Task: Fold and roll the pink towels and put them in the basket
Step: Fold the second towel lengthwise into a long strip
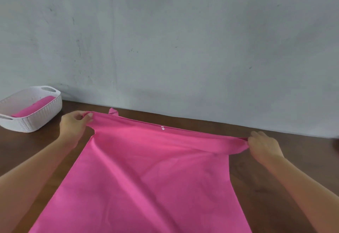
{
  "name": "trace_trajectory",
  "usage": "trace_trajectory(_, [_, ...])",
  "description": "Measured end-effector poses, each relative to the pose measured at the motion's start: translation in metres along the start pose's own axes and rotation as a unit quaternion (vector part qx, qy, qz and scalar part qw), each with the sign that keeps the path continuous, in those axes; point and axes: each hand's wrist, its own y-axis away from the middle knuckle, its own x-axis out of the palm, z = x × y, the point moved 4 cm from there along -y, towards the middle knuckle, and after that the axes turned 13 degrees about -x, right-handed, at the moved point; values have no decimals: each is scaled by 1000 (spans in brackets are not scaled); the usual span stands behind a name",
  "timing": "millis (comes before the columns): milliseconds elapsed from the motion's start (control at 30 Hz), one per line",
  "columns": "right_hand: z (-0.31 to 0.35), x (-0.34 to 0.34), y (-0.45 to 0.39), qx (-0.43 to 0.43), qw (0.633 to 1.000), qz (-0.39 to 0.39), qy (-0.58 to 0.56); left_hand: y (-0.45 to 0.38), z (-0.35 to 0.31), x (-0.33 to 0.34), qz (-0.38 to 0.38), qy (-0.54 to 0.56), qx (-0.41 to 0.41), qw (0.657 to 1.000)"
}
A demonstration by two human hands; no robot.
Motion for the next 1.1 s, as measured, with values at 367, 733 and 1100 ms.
trace_trajectory(367, [-45, 58, 95, -85, 976, -137, -147, 145, 34, -32, -42, 11, -37, 998])
trace_trajectory(733, [16, 132, 202, -181, 937, -194, -226, 251, 116, -60, -30, -96, -66, 993])
trace_trajectory(1100, [99, 132, 307, -143, 965, -133, -172, 299, 150, -134, 73, -115, -45, 990])
